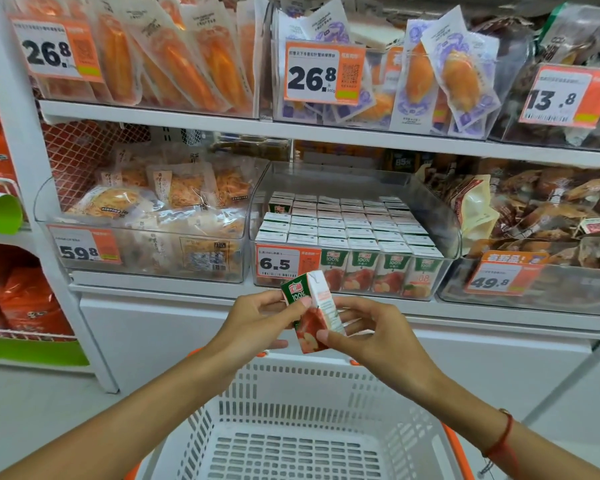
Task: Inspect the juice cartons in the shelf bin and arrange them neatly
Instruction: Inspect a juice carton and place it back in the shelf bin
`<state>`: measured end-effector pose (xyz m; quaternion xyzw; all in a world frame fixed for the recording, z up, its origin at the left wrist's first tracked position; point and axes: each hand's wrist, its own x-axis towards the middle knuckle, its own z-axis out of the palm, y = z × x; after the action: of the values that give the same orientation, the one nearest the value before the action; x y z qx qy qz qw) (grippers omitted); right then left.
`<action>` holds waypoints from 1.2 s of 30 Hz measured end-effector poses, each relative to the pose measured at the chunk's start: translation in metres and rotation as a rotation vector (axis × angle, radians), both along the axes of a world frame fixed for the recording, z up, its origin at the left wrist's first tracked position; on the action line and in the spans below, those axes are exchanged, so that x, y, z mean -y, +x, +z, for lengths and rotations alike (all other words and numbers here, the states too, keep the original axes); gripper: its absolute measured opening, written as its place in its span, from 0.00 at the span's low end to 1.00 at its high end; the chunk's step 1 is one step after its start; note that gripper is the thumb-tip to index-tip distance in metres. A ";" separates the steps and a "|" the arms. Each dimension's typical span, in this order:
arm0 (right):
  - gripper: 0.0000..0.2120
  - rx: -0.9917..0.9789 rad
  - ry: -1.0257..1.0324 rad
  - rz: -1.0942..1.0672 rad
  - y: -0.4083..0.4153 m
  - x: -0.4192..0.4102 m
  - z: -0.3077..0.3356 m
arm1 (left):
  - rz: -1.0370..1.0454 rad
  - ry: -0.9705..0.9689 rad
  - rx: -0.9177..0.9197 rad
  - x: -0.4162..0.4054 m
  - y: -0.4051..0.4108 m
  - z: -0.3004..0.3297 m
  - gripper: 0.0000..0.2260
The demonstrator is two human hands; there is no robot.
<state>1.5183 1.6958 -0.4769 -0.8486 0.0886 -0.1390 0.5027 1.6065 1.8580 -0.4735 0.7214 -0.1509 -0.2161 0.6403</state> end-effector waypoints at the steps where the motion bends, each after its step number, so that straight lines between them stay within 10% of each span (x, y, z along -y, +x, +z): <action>1: 0.17 0.028 -0.050 -0.021 0.000 -0.002 -0.001 | -0.011 0.001 -0.033 0.001 -0.001 0.000 0.09; 5: 0.18 0.089 -0.205 -0.005 -0.001 -0.006 -0.006 | -0.040 0.003 -0.087 0.003 -0.001 -0.001 0.12; 17: 0.21 -0.320 0.432 0.316 0.000 0.024 0.006 | -0.224 0.018 -0.088 0.002 -0.002 0.004 0.11; 30: 0.26 -0.088 -0.126 -0.108 -0.004 0.000 -0.004 | -0.071 0.004 -0.088 0.005 -0.011 0.002 0.07; 36: 0.24 -0.148 0.093 0.027 -0.002 0.008 0.002 | -0.084 0.047 -0.009 -0.002 0.000 0.005 0.05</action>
<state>1.5163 1.6876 -0.4753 -0.8335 0.1205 -0.0648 0.5353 1.6060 1.8603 -0.4680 0.7283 -0.1732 -0.2494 0.6143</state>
